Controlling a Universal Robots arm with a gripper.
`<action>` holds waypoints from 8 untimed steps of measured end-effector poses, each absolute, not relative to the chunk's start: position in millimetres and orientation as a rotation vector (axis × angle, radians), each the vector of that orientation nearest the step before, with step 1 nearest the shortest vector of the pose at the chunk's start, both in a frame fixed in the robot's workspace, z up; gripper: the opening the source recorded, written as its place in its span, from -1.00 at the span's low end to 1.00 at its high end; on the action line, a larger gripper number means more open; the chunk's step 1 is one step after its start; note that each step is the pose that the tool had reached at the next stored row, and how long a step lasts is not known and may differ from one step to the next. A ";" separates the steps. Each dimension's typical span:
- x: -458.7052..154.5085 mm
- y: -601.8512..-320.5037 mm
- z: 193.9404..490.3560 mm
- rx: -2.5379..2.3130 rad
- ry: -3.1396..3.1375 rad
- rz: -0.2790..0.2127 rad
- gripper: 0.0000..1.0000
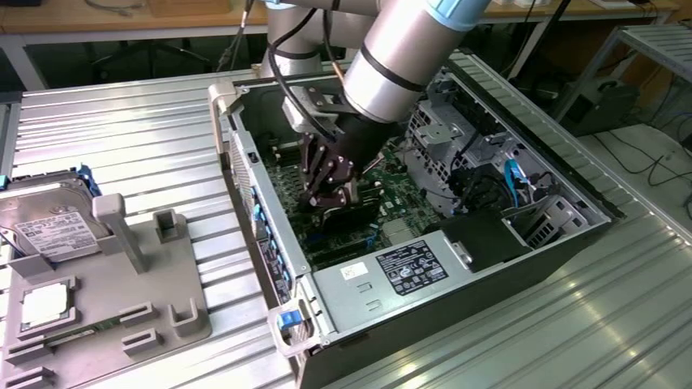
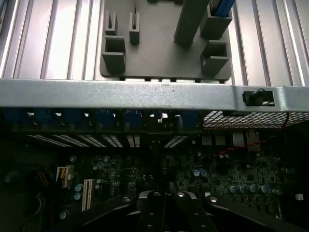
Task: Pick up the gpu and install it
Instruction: 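Press down on the gpu until it lock into place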
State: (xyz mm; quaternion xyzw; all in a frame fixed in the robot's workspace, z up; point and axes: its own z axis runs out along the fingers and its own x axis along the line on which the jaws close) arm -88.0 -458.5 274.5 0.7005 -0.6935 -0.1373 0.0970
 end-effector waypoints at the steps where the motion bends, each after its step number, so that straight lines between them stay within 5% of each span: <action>1: -90.7 -458.4 277.4 2.086 -2.064 -0.387 -0.79; 2: -101.1 -458.4 277.5 2.120 -2.095 -0.333 -0.79; 3: -103.2 -458.4 277.5 2.122 -2.097 -0.329 -0.79; 6: -117.8 -457.1 278.6 2.201 -2.167 -0.165 -0.79; 8: -122.8 -455.3 269.7 2.201 -2.167 -0.164 -0.79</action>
